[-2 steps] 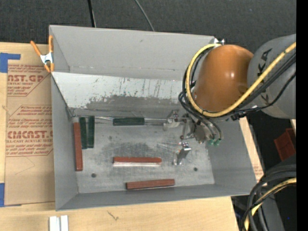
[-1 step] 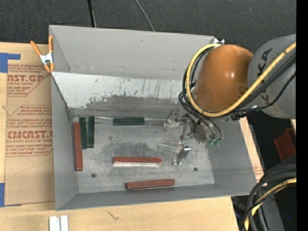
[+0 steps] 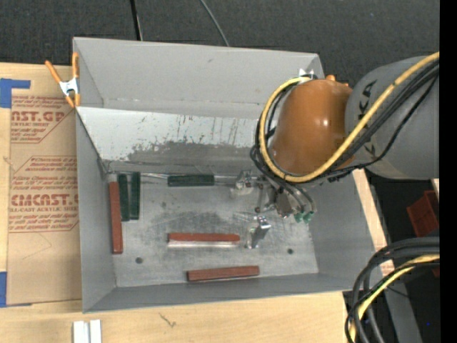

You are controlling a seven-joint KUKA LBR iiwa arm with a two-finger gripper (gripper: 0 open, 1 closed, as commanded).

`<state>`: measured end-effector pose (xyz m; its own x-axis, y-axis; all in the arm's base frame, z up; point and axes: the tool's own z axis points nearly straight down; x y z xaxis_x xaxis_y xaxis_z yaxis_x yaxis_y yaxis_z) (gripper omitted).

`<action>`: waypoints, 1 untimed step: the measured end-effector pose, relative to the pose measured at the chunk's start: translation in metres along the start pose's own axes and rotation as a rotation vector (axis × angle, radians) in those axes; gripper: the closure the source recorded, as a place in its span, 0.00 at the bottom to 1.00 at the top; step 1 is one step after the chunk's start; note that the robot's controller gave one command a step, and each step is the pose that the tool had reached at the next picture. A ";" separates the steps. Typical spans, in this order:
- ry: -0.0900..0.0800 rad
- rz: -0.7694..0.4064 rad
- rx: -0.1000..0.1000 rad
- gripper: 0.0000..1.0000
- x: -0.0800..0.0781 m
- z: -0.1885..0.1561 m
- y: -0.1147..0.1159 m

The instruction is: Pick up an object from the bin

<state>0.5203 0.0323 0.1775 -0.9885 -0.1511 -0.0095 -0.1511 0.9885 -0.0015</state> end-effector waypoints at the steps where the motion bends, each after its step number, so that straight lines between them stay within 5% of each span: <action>1: 0.002 0.040 -0.003 1.00 -0.030 0.102 0.009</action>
Offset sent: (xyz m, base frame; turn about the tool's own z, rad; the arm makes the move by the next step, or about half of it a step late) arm 0.0000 0.0000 0.0000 0.0000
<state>0.5495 0.0456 0.0758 -0.9938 -0.1112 -0.0072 -0.1112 0.9938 0.0013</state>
